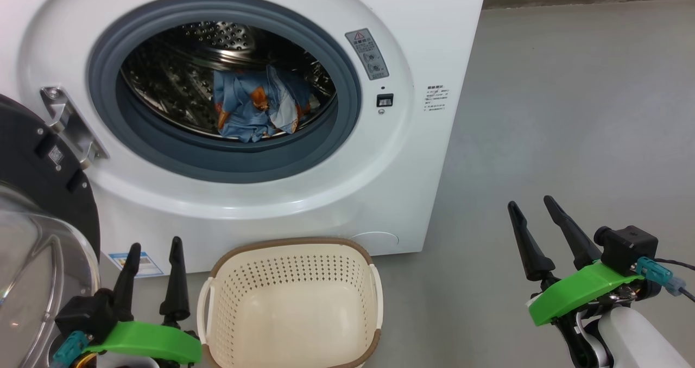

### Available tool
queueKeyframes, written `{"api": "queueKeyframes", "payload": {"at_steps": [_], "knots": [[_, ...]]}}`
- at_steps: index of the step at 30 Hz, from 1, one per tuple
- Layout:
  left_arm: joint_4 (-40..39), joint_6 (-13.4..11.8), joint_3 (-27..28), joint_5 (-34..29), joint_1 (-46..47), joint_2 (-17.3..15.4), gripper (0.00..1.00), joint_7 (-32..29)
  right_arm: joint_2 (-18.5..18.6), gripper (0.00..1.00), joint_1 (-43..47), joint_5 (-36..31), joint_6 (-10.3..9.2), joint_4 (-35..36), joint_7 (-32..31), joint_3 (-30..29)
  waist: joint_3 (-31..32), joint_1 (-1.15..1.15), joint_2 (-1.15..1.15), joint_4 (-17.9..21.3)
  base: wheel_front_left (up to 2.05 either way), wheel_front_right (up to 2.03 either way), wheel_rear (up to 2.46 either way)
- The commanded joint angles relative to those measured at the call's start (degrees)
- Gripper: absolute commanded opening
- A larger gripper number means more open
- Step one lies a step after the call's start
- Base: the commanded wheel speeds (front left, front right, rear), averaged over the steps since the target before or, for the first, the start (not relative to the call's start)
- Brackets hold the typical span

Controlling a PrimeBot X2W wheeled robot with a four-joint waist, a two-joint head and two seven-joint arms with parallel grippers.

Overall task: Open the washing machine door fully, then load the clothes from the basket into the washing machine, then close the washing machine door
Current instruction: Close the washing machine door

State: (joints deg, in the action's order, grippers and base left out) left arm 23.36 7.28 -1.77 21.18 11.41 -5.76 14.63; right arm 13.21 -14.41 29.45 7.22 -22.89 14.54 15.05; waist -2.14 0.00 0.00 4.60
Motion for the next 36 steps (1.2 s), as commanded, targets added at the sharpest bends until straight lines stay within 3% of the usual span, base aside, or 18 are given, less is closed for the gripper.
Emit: {"api": "queueKeyframes", "payload": {"at_steps": [1, 21, 36], "knots": [[-1.5, 0.2, 1.9, 0.2, 0.5, -0.7, 1.0, 0.4, 0.6, 1.0, 0.0, 1.1, 0.26, 1.1, 0.5, 1.2, 0.0, 0.0, 0.0, 0.0, -0.56, 0.56, 0.0], [-2.3, 0.2, 1.7, 0.3, 0.4, -0.9, 1.0, 0.4, 0.3, 1.0, 0.0, 1.0, 0.26, 1.1, 0.5, 1.0, -0.4, 0.0, 0.0, 0.0, -1.44, 1.44, 0.0], [-2.0, 0.2, 1.1, 0.5, 0.6, -1.0, 1.0, 0.4, 0.6, 1.0, 0.2, 1.2, 0.26, 0.9, 0.5, 0.9, -0.2, 0.0, 0.0, -0.5, -0.18, 0.18, 0.0]]}}
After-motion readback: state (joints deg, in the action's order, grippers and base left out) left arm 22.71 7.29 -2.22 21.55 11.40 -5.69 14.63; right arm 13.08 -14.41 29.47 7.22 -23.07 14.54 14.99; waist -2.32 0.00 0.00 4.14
